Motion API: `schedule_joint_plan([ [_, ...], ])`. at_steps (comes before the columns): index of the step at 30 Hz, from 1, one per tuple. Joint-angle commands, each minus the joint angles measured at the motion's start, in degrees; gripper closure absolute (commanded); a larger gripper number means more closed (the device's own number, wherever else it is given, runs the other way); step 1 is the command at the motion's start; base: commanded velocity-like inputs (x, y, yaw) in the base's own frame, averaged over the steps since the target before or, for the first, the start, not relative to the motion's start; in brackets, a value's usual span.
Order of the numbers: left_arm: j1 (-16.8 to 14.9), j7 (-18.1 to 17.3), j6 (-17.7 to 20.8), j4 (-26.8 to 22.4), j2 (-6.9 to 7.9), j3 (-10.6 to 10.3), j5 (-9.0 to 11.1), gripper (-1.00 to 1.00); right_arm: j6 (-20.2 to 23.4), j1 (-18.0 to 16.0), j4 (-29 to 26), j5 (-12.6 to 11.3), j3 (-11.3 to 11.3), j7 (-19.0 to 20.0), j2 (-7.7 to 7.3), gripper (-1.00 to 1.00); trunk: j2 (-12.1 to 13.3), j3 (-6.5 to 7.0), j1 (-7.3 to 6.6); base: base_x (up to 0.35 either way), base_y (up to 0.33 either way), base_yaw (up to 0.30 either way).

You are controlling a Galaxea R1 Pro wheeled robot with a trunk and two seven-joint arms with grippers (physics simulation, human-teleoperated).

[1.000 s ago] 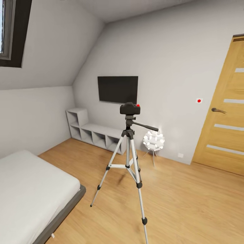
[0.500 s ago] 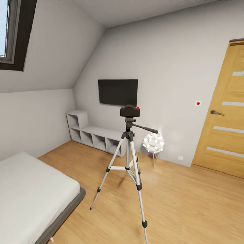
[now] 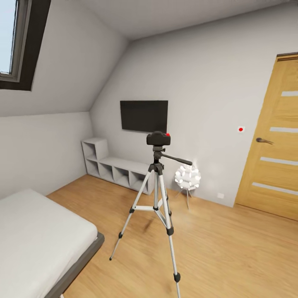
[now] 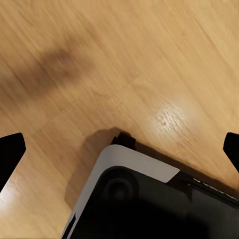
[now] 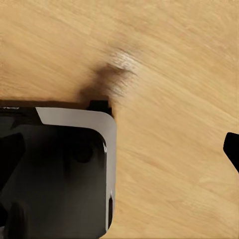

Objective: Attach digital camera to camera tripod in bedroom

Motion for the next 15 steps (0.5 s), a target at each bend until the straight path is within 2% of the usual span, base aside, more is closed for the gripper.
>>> schedule_joint_plan([
  [1,-0.04,0.16,-0.09,0.00,0.00,-0.48,0.49,-1.00,0.10,-0.09,0.09,-0.61,0.50,0.19,0.01,-1.00,-0.08,-0.01,0.02,0.000,0.000,0.000],
  [15,-0.04,0.16,-0.09,0.00,0.00,-0.47,0.49,-1.00,-0.39,-0.06,0.08,-0.62,0.56,-0.18,0.15,-1.00,-0.08,1.28,0.02,0.000,0.000,0.000],
])
